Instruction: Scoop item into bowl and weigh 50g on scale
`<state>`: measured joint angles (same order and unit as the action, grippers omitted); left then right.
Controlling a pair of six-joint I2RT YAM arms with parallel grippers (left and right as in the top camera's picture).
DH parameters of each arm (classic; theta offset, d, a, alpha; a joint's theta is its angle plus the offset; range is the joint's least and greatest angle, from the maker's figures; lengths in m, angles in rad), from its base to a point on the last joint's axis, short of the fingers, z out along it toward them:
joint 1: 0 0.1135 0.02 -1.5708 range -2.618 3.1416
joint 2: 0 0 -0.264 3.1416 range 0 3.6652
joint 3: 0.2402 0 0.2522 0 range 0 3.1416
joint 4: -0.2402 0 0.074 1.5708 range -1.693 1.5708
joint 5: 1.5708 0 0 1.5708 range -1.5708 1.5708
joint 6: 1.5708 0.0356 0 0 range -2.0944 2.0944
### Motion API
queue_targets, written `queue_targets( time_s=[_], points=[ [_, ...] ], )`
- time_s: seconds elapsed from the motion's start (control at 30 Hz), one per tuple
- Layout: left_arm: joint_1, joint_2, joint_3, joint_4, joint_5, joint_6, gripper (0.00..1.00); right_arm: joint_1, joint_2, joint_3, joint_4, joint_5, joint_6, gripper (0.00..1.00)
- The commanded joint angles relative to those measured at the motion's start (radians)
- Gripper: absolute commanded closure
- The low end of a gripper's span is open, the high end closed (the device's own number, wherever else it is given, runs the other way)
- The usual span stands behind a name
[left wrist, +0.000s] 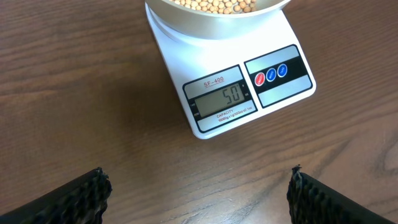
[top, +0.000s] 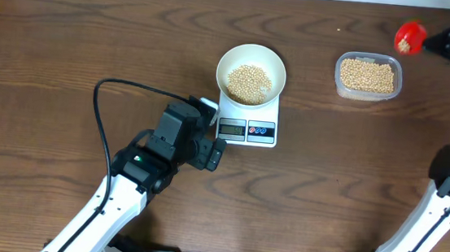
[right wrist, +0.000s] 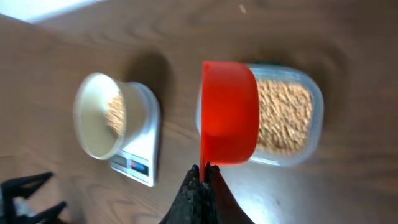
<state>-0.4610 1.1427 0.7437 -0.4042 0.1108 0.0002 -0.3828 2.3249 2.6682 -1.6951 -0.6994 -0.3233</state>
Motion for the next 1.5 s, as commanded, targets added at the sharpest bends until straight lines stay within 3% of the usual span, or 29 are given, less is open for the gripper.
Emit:
queue_targets(
  time_s=[0.0,0.33,0.53,1.47],
  points=[
    [-0.001,-0.004,0.006,-0.002,0.01,0.003,0.07,0.06,-0.016,-0.041,-0.003,0.19,0.043,0.99],
    [-0.001,-0.004,0.006,-0.002,0.01,0.003,0.07,0.174,-0.016,-0.093,0.038,0.501,0.167,0.99],
    [-0.001,-0.004,0.006,-0.002,0.01,0.003,0.07,0.214,-0.016,-0.093,0.042,0.521,0.174,0.99],
    [-0.001,-0.004,0.006,-0.002,0.01,0.003,0.07,0.352,-0.016,-0.094,0.062,0.911,0.455,0.99]
  ],
)
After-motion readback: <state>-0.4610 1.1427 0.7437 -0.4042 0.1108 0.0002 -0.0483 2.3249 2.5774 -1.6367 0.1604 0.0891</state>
